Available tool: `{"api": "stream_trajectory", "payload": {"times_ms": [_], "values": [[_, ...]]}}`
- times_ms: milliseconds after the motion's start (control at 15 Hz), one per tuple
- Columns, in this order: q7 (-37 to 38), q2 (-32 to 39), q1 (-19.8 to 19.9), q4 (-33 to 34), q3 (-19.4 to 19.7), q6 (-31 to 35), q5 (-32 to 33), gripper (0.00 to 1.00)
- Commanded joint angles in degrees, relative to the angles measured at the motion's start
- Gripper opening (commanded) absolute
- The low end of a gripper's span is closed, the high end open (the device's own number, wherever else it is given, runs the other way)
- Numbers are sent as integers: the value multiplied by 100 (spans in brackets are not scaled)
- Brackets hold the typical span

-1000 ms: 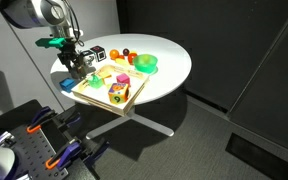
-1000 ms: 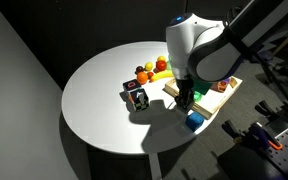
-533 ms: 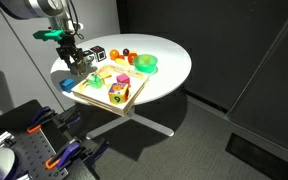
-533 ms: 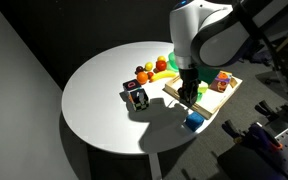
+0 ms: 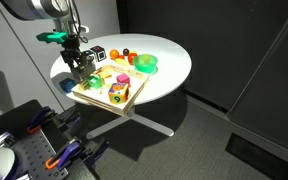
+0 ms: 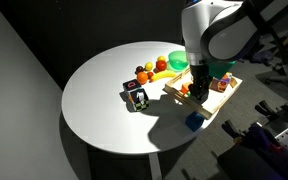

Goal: Put the grey block in the wooden crate on the right

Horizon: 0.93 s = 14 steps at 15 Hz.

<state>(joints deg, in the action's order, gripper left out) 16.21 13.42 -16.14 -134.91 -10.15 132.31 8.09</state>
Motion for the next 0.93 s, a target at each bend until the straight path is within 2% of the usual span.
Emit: {"api": "stream_trajectory", "payload": {"times_ms": [0, 333, 400, 467, 600, 667, 867], "values": [[-156, -136, 143, -204, 21, -56, -146, 31], [-175, -227, 223, -356, 31, -34, -147, 31], [-199, -266, 233, -381, 23, -33, -164, 81], [-197, -298, 232, -398, 20, -31, -163, 82], [-197, -388, 223, -418, 9, -39, -151, 97], [-196, -445, 214, -420, -2, -44, -146, 100], [-186, -644, 181, -407, -48, -95, -133, 100]]}}
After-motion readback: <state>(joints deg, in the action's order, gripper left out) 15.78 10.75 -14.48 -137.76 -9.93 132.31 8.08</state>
